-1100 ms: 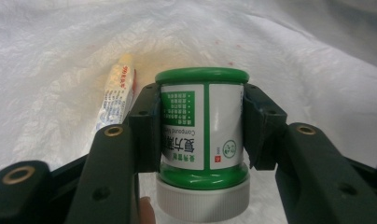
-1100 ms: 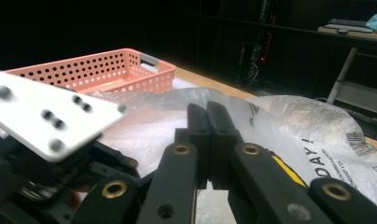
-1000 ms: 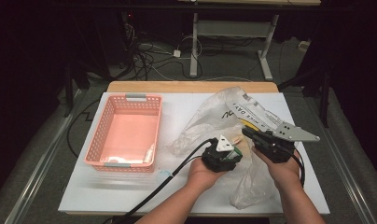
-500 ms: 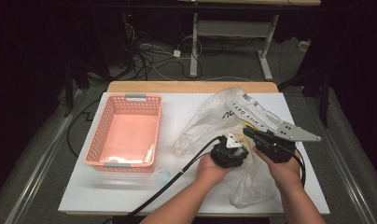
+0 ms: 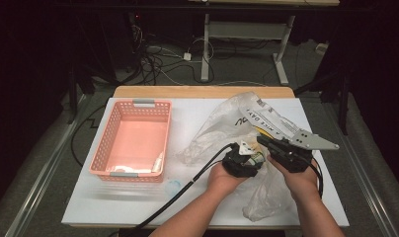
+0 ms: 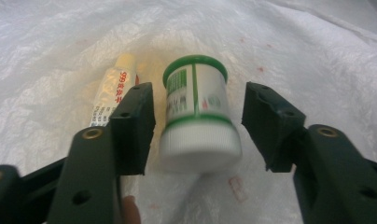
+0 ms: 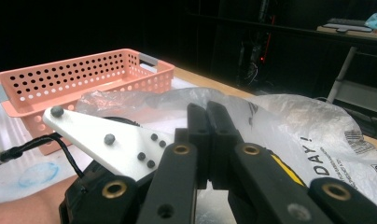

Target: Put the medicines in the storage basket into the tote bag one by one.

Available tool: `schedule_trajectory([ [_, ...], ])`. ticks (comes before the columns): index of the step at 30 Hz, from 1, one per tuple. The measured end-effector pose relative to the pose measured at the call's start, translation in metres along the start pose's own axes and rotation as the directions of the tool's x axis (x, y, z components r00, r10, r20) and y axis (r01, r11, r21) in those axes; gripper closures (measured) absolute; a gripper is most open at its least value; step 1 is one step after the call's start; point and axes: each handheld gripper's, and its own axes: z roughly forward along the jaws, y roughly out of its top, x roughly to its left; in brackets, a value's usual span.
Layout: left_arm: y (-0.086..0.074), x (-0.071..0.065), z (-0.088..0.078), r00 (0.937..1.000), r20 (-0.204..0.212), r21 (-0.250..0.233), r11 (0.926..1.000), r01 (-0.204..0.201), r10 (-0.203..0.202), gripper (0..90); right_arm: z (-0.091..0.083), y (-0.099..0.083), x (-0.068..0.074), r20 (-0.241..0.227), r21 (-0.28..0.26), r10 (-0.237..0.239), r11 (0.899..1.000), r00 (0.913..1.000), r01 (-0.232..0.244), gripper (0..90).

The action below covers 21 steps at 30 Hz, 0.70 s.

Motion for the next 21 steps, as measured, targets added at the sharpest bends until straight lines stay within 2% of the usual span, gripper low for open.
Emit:
schedule_trajectory([
  [2,-0.001,0.000,-0.004,0.9993,-0.029,-0.003,0.9997,-0.024,0.024,38.0,0.000,0.000,0.000,-0.002,0.000,0.001,1.000,1.0000,-0.001,90.0],
  [4,-0.002,0.000,-0.009,0.9990,-0.011,0.014,0.9990,-0.043,0.043,36.9,0.000,0.000,0.001,-0.003,0.004,0.004,1.000,1.0000,-0.004,90.0],
  [5,-0.004,-0.001,-0.011,0.9996,-0.009,-0.001,0.9996,-0.027,0.027,35.1,0.000,0.000,0.001,-0.002,0.005,0.003,1.000,1.0000,-0.003,90.0],
  [8,-0.008,-0.002,-0.019,0.9997,0.002,-0.007,0.9997,-0.023,0.023,32.8,0.000,-0.001,0.000,0.000,0.004,0.004,1.000,1.0000,-0.004,90.0],
  [11,-0.013,-0.003,-0.028,0.9994,0.025,-0.024,0.9994,-0.023,0.024,31.8,0.000,0.000,0.001,0.000,0.004,0.002,1.000,1.0000,-0.002,90.0],
  [15,-0.020,-0.004,-0.042,0.9978,0.066,-0.049,0.9988,0.006,-0.002,28.6,0.000,0.000,0.001,-0.001,0.006,-0.005,1.000,1.0000,0.005,90.0],
  [21,-0.030,-0.004,-0.065,0.9954,0.093,-0.071,0.9971,0.028,-0.022,18.7,0.000,-0.001,0.002,0.000,0.008,-0.003,1.000,1.0000,0.003,90.0],
])
